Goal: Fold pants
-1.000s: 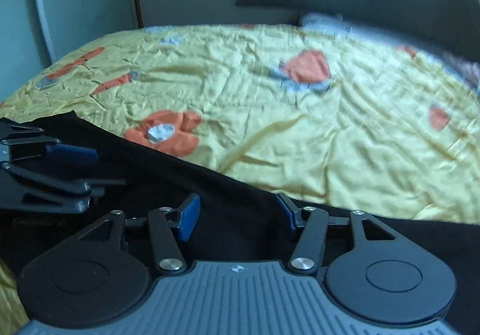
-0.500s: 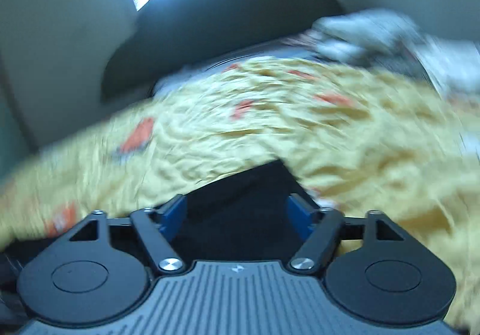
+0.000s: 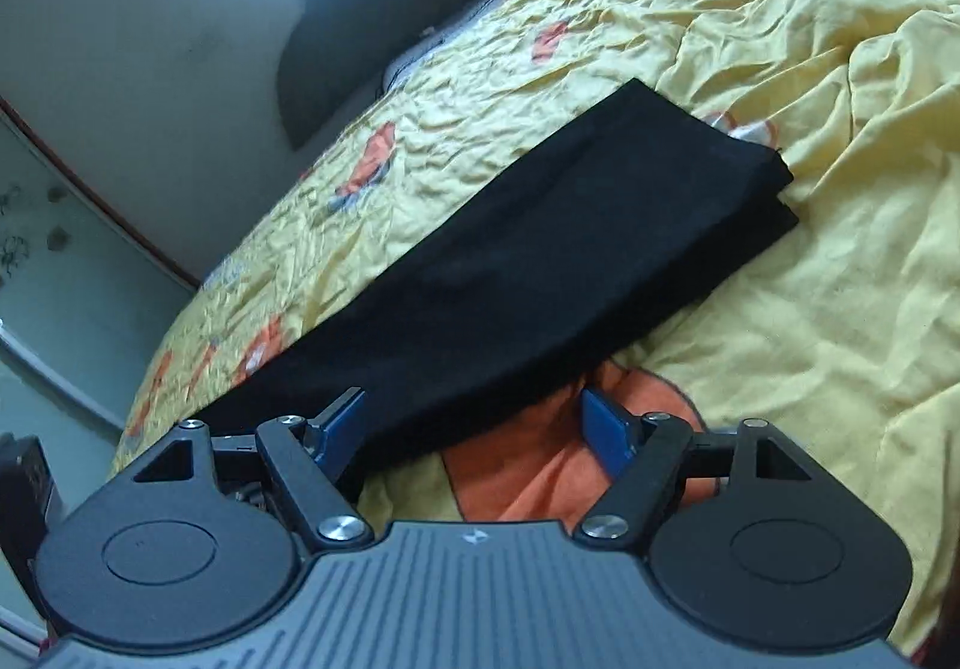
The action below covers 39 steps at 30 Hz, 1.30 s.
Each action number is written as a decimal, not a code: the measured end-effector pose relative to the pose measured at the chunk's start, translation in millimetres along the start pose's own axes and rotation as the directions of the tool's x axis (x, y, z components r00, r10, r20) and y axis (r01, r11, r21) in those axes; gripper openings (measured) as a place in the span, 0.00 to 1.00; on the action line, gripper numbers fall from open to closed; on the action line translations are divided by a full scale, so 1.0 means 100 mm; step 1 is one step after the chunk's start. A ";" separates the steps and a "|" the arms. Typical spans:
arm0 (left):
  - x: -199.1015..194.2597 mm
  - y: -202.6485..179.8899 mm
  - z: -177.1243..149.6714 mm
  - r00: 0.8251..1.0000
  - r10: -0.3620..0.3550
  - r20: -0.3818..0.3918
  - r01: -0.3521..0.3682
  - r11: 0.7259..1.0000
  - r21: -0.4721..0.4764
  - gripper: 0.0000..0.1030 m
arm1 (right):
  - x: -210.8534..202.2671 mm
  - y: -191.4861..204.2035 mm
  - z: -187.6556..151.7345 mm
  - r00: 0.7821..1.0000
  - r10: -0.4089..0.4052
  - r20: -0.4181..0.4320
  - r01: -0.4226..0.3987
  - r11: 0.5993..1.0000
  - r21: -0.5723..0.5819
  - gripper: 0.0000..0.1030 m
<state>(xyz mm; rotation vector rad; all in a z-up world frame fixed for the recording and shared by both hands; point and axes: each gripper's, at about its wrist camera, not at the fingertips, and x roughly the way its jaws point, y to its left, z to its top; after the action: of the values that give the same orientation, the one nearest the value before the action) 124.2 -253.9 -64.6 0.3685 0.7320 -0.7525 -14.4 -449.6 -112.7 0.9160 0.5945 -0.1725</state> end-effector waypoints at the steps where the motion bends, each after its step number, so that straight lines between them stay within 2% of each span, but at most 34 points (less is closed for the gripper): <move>1: 0.01 0.00 0.00 1.000 0.005 0.001 -0.005 1.000 -0.001 0.77 | 0.01 -0.03 0.03 0.999 -0.022 0.034 0.022 1.000 -0.001 0.74; 4: 0.01 0.00 0.00 1.000 0.010 0.002 -0.010 1.000 -0.007 0.78 | 0.06 -0.10 0.13 0.986 -0.100 0.133 0.103 0.994 -0.018 0.74; 7: 0.01 0.00 0.01 1.000 0.011 0.005 -0.011 1.000 -0.008 0.79 | 0.15 -0.22 0.26 0.973 -0.124 0.195 0.119 0.992 0.037 0.74; 8: 0.00 0.01 0.01 1.000 0.010 0.009 -0.010 1.000 -0.014 0.78 | 0.19 -0.26 0.31 0.969 -0.128 0.210 0.119 0.991 0.055 0.70; 10: -0.03 0.05 0.02 0.999 0.014 0.031 -0.012 0.998 -0.056 0.77 | 0.26 -0.33 0.41 0.961 -0.154 0.228 0.135 0.986 0.096 0.52; 11: -0.06 0.07 0.03 0.999 0.016 0.046 -0.012 0.996 -0.084 0.77 | 0.33 -0.38 0.47 0.959 -0.165 0.229 0.140 0.983 0.122 0.36; 12: -0.09 0.10 0.04 0.998 0.014 0.061 -0.007 0.994 -0.106 0.77 | 0.37 -0.44 0.51 0.958 -0.171 0.232 0.139 0.979 0.148 0.24; 14: -0.13 0.14 0.08 0.997 0.019 0.079 -0.008 0.992 -0.128 0.77 | 0.45 -0.50 0.58 0.955 -0.192 0.228 0.156 0.974 0.166 0.10; 17: -0.15 0.19 0.12 0.995 0.038 0.088 -0.026 0.991 -0.132 0.77 | 0.48 -0.45 0.67 0.947 -0.213 0.242 0.189 0.975 0.117 0.09; 21: -0.13 0.25 0.15 0.996 0.040 0.078 -0.028 0.988 -0.153 0.77 | 0.42 -0.20 0.80 0.926 -0.228 0.301 0.248 0.968 -0.030 0.08; 24: -0.12 0.26 0.13 0.997 0.037 0.072 -0.025 0.987 -0.157 0.77 | 0.44 0.01 0.81 0.913 -0.252 0.320 0.313 0.937 -0.157 0.08; 26: -0.12 0.26 0.12 0.997 0.036 0.071 -0.024 0.987 -0.160 0.77 | 0.53 0.01 0.80 0.909 -0.291 0.298 0.359 0.911 -0.205 0.08; 28: -0.13 0.29 0.11 0.997 0.020 0.073 -0.007 0.985 -0.174 0.77 | 0.63 -0.02 0.77 0.907 -0.331 0.259 0.393 0.887 -0.243 0.08; 30: -0.14 0.34 0.12 0.997 -0.008 0.080 0.024 0.978 -0.207 0.77 | 0.63 0.07 0.67 0.901 -0.337 0.274 0.413 0.860 -0.299 0.08; 33: -0.13 0.47 0.17 0.992 -0.087 0.091 0.112 0.942 -0.316 0.78 | 0.60 0.42 0.50 0.897 -0.314 0.311 0.428 0.791 -0.438 0.08; 35: -0.11 0.59 0.21 0.980 -0.171 0.102 0.198 0.883 -0.425 0.79 | 0.63 0.69 0.33 0.898 -0.291 0.330 0.433 0.717 -0.546 0.08; 37: -0.08 0.68 0.25 0.958 -0.257 0.130 0.287 0.815 -0.503 0.79 | 0.67 0.92 0.15 0.902 -0.264 0.342 0.429 0.644 -0.634 0.08; 39: -0.07 0.72 0.29 0.933 -0.316 0.170 0.356 0.761 -0.543 0.79 | 0.73 1.09 -0.01 0.914 -0.235 0.332 0.405 0.600 -0.690 0.08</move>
<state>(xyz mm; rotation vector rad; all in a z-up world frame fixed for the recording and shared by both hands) 186.6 -217.2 -36.3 -0.3474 0.9322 -0.8385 87.4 -374.9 -77.1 -0.0429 0.5578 -0.3168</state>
